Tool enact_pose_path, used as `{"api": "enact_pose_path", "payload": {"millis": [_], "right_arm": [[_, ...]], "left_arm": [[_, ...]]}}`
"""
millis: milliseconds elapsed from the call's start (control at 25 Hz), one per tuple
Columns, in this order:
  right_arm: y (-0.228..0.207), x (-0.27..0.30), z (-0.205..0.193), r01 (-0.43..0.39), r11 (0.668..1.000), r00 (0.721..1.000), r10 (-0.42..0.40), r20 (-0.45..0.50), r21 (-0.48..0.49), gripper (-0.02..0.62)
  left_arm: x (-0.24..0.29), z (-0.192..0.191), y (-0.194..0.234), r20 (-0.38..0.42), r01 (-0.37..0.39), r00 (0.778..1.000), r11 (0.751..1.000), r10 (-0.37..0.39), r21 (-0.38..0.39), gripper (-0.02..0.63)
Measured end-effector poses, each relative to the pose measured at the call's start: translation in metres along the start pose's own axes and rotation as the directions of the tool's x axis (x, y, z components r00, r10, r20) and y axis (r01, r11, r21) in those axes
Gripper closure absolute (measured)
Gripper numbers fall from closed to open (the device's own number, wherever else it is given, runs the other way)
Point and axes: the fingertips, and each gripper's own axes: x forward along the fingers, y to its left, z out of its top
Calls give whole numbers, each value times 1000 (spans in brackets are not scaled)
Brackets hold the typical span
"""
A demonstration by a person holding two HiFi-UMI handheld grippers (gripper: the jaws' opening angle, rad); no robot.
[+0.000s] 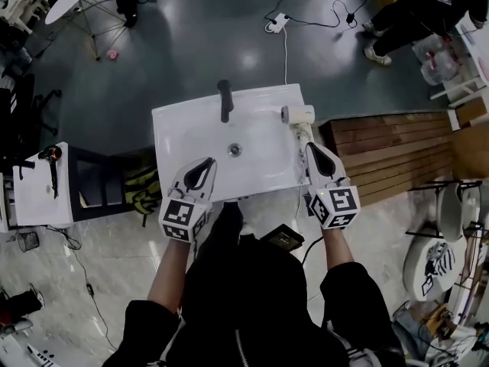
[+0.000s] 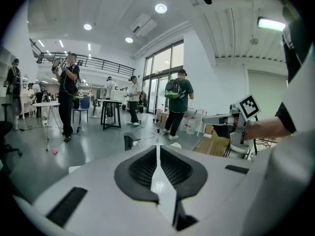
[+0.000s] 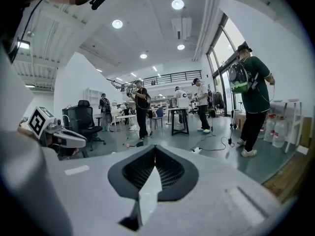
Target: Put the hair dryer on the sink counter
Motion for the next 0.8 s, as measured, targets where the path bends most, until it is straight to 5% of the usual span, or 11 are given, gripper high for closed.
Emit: {"api": "enact_pose_path", "payload": {"millis": [800], "right_arm": [[-9, -68, -7, 79, 997, 997, -79, -6, -5, 591]], "left_arm": [[-2, 7, -48, 31, 74, 997, 997, -75, 34, 575]]}}
